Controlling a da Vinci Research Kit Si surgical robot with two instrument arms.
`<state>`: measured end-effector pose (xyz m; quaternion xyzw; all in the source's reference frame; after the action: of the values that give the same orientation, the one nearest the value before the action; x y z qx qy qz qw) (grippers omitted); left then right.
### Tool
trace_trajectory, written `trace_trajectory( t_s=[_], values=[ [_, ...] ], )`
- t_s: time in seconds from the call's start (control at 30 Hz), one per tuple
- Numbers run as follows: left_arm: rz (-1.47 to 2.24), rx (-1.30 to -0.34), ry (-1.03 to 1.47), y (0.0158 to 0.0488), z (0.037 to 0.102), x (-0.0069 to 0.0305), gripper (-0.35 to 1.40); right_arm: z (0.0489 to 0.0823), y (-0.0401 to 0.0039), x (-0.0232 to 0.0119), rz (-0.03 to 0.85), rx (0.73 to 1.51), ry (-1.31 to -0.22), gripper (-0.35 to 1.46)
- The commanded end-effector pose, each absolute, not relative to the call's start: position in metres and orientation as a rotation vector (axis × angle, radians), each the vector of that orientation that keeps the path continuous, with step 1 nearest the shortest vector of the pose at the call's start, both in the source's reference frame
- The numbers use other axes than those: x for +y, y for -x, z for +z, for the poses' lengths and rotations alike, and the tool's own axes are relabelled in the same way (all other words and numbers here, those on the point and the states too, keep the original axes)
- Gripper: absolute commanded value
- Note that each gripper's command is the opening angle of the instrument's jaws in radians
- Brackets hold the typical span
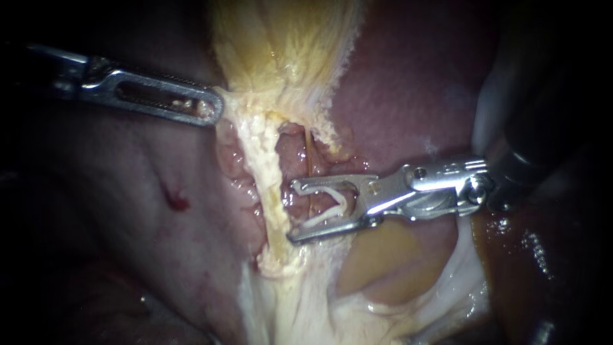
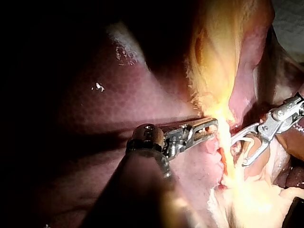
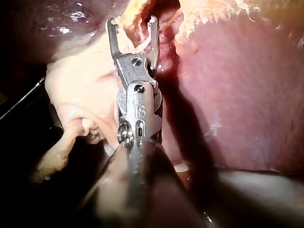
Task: Clipping first clip left tube
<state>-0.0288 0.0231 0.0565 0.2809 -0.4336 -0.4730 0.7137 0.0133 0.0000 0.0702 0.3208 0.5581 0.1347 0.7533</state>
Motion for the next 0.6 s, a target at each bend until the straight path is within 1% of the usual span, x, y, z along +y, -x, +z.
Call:
trace_trajectory(
  t_s=[0.03,0.33,0.6],
  values=[
    [-1.048,-0.961,-0.623,0.0288,0.0564,0.0231,-0.35,0.0703,-0.0135,0.0,0.294,1.216,-0.705,0.49],
    [-1.049,-0.961,-0.622,0.029,0.0564,0.0231,-0.35,0.0714,-0.0152,-0.001,0.285,1.235,-0.734,0.5],
    [-1.054,-0.959,-0.627,0.0292,0.0564,0.0231,-0.35,0.0708,-0.017,-0.0013,0.264,1.303,-0.81,0.5]
  ],
)
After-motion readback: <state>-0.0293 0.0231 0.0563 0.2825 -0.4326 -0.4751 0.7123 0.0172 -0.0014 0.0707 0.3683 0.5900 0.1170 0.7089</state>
